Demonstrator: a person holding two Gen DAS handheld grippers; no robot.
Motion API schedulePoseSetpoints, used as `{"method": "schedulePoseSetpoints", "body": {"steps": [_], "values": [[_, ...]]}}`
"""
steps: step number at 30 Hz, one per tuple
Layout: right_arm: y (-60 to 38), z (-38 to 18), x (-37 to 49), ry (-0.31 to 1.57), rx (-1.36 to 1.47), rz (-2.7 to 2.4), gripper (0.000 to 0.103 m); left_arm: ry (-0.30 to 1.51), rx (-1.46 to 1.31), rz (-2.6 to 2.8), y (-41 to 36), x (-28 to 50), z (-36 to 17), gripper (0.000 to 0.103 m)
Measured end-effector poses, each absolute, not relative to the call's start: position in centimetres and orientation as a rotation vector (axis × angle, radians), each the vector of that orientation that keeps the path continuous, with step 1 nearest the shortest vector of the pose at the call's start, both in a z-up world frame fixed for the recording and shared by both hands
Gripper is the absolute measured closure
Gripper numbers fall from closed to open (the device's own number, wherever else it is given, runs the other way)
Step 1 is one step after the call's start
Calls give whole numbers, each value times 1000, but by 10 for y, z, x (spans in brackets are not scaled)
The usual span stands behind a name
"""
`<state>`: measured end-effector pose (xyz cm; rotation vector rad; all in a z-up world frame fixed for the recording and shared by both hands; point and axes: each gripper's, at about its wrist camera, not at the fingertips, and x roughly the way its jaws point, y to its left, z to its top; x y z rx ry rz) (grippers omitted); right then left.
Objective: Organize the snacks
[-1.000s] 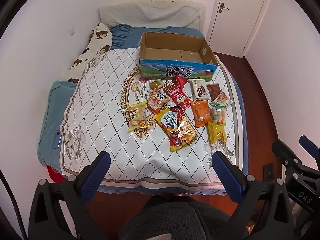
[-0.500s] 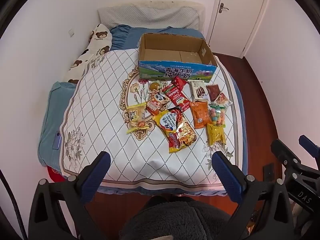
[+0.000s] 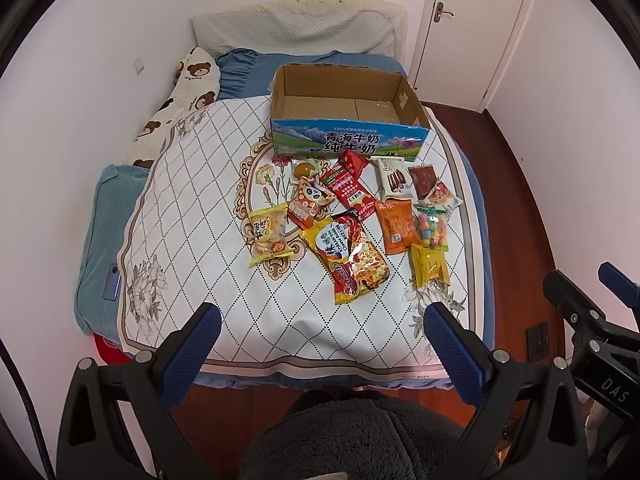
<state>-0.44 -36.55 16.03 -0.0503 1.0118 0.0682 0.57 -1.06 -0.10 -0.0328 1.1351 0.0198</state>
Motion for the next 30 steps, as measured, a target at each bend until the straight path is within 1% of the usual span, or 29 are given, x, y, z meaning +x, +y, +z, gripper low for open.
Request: {"method": "schedulePoseSetpoints", "body": {"steps": [30], "values": [[-362, 159, -2, 1012, -56, 84, 0, 1137, -38, 22, -6, 6, -1, 0]]}}
